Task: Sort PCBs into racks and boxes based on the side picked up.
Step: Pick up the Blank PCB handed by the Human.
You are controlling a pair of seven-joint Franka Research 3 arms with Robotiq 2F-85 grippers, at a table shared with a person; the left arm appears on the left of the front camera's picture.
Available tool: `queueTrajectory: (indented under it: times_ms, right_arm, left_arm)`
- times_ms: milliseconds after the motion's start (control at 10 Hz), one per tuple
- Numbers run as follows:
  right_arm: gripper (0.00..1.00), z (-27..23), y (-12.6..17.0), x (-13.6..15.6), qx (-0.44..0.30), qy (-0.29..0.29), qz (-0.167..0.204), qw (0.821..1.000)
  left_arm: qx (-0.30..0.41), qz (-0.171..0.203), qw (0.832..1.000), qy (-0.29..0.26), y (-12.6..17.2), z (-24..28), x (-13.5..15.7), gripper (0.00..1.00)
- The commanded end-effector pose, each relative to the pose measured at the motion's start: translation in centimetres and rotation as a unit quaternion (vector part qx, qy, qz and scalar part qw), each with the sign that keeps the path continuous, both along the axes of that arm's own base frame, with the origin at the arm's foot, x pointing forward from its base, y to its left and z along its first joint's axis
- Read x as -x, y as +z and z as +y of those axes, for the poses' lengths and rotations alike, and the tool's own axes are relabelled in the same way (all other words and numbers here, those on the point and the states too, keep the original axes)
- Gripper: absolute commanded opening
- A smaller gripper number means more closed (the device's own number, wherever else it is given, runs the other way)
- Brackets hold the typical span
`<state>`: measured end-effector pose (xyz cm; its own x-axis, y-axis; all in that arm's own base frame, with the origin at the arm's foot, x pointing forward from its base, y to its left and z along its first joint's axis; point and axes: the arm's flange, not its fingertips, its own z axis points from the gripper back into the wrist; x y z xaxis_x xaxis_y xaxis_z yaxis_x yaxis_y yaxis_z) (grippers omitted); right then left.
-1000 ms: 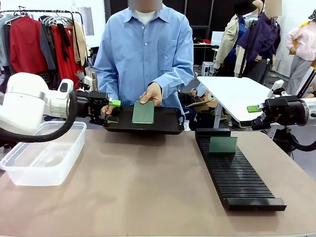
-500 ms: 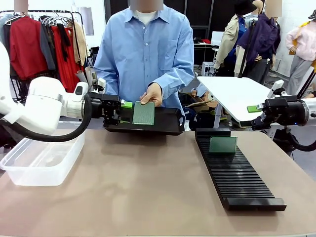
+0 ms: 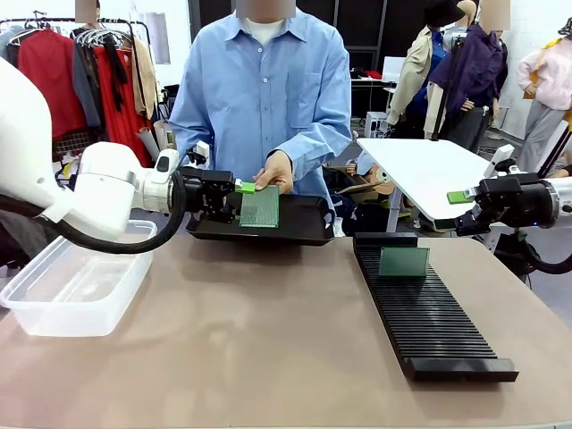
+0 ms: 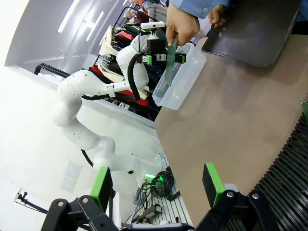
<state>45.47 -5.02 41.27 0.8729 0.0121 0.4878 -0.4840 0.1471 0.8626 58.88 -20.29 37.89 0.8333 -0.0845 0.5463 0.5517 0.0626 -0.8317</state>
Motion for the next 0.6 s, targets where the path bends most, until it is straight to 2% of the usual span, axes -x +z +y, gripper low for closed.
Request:
queueTrajectory:
  times_ms: [0,100,300,500]
  right_arm:
    - [1.0,-0.2,0.23,-0.22,0.005,0.0,-0.007,1.0]
    - [1.0,-0.2,0.23,-0.22,0.005,0.0,-0.007,1.0]
    - [1.0,-0.2,0.23,-0.22,0.005,0.0,-0.007,1.0]
    - [1.0,-0.2,0.23,-0.22,0.005,0.0,-0.007,1.0]
  left_arm:
    - [0.006,-0.003,1.0,-0.003,-0.3,-0.48,-0.53,1.0]
    - [0.005,-0.002,1.0,-0.003,-0.61,-0.53,-0.59,0.96]
    - [0.008,0.003,1.0,-0.003,-0.94,-0.59,-0.67,0.79]
    - [0.007,0.005,1.0,-0.004,-1.07,-0.64,-0.69,0.5]
